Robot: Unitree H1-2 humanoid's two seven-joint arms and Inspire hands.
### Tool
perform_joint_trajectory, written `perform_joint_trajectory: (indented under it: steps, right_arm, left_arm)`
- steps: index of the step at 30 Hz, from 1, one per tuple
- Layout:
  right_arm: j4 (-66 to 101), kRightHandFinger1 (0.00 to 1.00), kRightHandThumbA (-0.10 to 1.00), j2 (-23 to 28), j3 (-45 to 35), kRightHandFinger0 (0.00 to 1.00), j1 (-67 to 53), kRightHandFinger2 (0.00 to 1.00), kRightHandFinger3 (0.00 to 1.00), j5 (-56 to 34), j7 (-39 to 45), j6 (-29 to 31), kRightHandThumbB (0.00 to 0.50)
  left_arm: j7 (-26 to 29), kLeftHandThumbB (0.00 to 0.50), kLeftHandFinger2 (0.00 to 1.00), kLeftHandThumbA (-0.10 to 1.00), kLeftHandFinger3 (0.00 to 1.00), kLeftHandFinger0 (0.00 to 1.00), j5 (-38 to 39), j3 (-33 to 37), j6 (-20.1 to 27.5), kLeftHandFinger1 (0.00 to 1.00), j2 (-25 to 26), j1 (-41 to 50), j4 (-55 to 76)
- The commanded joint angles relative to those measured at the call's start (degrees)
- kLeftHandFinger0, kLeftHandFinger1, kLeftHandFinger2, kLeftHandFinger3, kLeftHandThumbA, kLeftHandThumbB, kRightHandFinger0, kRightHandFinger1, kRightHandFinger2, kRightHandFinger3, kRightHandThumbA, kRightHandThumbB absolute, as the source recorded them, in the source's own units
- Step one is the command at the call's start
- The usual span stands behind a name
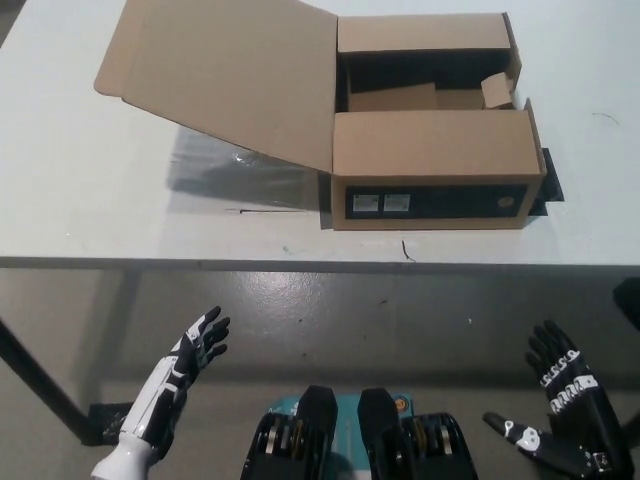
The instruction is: A small storage box is placed at the center of the table and the robot uses its right hand to slide under its lid and push it upwards to open it
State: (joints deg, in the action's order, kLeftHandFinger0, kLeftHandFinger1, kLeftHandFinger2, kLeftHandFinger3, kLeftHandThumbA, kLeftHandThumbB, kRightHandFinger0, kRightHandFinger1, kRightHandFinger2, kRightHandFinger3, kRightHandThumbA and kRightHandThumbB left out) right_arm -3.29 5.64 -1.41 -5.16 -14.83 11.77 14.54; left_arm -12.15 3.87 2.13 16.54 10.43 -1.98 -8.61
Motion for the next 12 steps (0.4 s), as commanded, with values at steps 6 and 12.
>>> perform_joint_trajectory:
  steps: [6,12]
  right_arm:
    - [-0.16,1.00,1.00,0.74,0.49,1.00,1.75,1.00,1.00,-0.73,2.45,2.16,0.259]
    - [0.18,1.00,1.00,0.91,0.39,1.00,1.78,1.00,1.00,-0.33,2.43,1.66,0.248]
  left_arm:
    - [-0.57,0.374,1.00,1.00,1.00,1.00,1.31,-1.03,1.89,1.00,0.87,-1.25,0.80]
    - [-0.58,0.369,1.00,1.00,1.00,1.00,1.21,-1.24,1.81,1.00,0.81,-1.26,0.58]
